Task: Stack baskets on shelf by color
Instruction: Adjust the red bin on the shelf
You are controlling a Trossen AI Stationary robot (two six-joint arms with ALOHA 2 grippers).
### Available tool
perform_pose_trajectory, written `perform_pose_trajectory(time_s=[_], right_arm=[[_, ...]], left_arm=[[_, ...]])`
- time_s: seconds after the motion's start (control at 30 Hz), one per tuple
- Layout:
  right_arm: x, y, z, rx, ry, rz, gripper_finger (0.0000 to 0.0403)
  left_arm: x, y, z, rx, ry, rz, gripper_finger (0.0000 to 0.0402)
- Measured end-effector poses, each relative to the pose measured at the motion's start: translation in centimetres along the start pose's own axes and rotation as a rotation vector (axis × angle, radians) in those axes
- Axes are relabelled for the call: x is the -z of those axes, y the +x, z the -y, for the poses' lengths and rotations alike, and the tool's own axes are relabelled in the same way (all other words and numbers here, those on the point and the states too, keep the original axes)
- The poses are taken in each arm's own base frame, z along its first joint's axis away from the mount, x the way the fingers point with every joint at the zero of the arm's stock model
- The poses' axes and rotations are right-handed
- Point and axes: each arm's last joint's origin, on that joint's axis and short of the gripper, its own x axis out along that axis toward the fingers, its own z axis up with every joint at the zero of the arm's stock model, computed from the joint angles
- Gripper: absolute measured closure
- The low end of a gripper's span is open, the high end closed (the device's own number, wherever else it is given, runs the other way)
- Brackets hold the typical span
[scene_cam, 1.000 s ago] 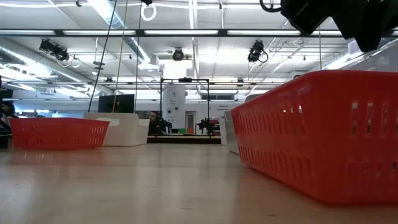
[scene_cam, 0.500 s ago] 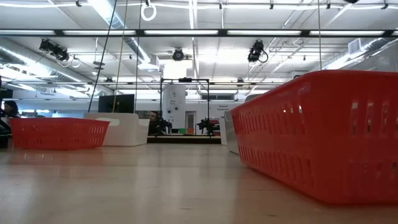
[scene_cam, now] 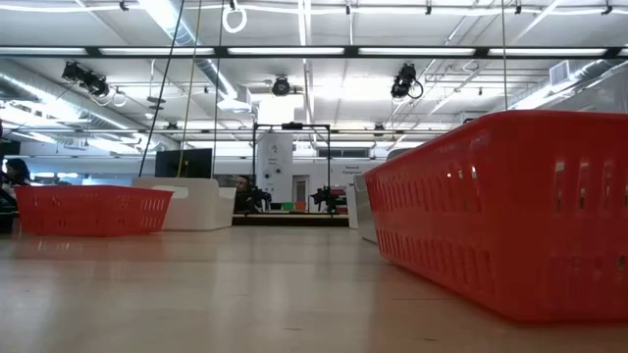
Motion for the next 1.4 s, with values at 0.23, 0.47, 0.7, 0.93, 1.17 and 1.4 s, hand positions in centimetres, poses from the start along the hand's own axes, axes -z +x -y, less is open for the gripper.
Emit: perform_pose_trajectory(time_s=[0.23, 0.47, 0.7, 0.93, 1.17, 1.4], right_arm=[[0.4, 2.7, -1.0, 0.019, 0.044, 0.072, 0.0223], [-0.1, 4.9, -1.9, 0.052, 0.090, 0.154, 0.0223], [-0.5, 6.5, -2.4, 0.097, 0.108, 0.190, 0.0223], [-0.8, 6.9, -2.7, 0.071, 0.121, 0.220, 0.0223], [-1.1, 6.9, -3.0, 0.058, 0.116, 0.231, 0.0223], [-1.2, 6.8, -3.0, 0.048, 0.096, 0.272, 0.0223]], left_arm=[[0.0, 0.0, 0.0, -0.001, 0.049, 0.000, 0.0260], [0.0, 0.0, 0.0, 0.017, 0.053, -0.010, 0.0262], [0.2, 0.0, 0.2, 0.051, 0.056, -0.031, 0.0262], [0.3, -0.1, 0.4, 0.056, 0.057, -0.034, 0.0264], [0.3, -0.1, 0.4, 0.056, 0.058, -0.033, 0.0264], [0.3, -0.1, 0.4, 0.056, 0.057, -0.033, 0.0268]])
